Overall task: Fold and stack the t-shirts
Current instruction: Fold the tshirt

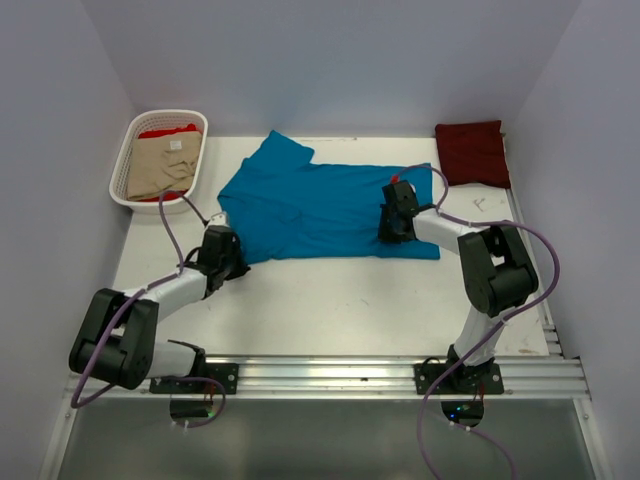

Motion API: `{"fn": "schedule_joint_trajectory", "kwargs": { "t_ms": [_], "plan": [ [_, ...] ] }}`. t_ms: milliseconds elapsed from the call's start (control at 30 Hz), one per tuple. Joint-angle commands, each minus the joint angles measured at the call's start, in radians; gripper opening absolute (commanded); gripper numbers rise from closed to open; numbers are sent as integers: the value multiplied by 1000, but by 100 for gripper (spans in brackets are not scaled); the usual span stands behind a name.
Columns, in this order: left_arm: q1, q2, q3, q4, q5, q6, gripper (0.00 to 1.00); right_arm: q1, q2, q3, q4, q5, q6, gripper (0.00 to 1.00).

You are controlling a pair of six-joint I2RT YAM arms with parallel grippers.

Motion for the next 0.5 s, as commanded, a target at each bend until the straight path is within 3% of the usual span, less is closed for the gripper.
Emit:
{"fn": "schedule_joint_trajectory", "kwargs": {
  "t_ms": [0, 367, 400, 467],
  "plan": [
    [6, -34, -11, 39, 3, 16, 0, -13, 37, -37, -5, 20, -4, 0],
    [6, -193, 53, -104, 63, -13, 0, -25, 51, -38, 0, 9, -4, 0],
    [6, -184, 62, -116, 49, -13, 21, -27, 51, -38, 2, 4, -6, 0],
    [7, -134, 79, -136, 17, -15, 41, -28, 51, -37, 0, 1, -4, 0]
  ]
}}
